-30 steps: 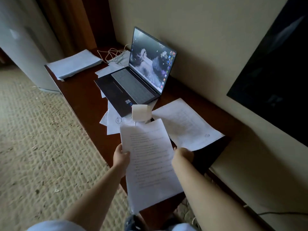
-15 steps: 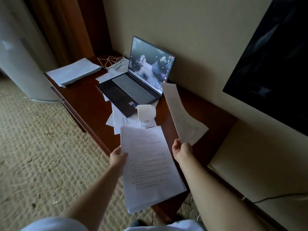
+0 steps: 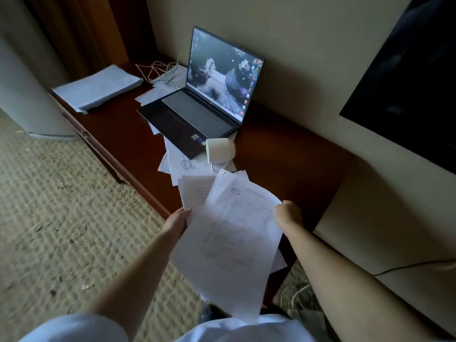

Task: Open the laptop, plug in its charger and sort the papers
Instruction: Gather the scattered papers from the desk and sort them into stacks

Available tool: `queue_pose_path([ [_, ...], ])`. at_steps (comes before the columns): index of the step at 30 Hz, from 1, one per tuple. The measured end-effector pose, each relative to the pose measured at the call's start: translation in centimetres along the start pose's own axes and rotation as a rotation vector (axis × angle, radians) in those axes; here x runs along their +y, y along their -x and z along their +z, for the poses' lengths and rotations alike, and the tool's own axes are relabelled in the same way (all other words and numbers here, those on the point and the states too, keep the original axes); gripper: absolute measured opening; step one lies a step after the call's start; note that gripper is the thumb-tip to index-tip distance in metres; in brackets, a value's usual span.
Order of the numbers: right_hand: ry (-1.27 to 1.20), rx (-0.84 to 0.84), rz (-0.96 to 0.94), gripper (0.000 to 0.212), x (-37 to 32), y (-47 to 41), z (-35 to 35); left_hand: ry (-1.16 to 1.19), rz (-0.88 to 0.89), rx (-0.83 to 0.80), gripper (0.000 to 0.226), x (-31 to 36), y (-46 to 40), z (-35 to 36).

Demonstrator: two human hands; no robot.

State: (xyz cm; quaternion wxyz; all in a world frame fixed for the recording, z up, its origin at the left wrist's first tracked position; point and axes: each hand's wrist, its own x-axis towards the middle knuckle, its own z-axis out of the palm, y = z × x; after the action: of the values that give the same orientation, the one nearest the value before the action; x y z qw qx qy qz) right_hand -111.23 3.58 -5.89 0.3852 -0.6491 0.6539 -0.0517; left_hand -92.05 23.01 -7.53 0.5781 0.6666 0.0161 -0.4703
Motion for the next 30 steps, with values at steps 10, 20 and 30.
queue_pose_path([
  [10, -0.258, -0.02, -0.193, 0.049, -1.6, -0.3, 3.4, 0.051, 0.016, 0.23, 0.026, -2.0, 0.5, 2.8],
  [20, -0.086, 0.063, -0.013, 0.03, 0.1, -3.3, 0.9, 0.024, -0.025, 0.29, 0.02, -3.0, 0.8, 3.5],
  [30, -0.14, -0.23, -0.153, 0.069, -3.3, -1.6, 4.7, -0.028, 0.014, 0.257, 0.046, -2.5, 1.1, 4.0],
])
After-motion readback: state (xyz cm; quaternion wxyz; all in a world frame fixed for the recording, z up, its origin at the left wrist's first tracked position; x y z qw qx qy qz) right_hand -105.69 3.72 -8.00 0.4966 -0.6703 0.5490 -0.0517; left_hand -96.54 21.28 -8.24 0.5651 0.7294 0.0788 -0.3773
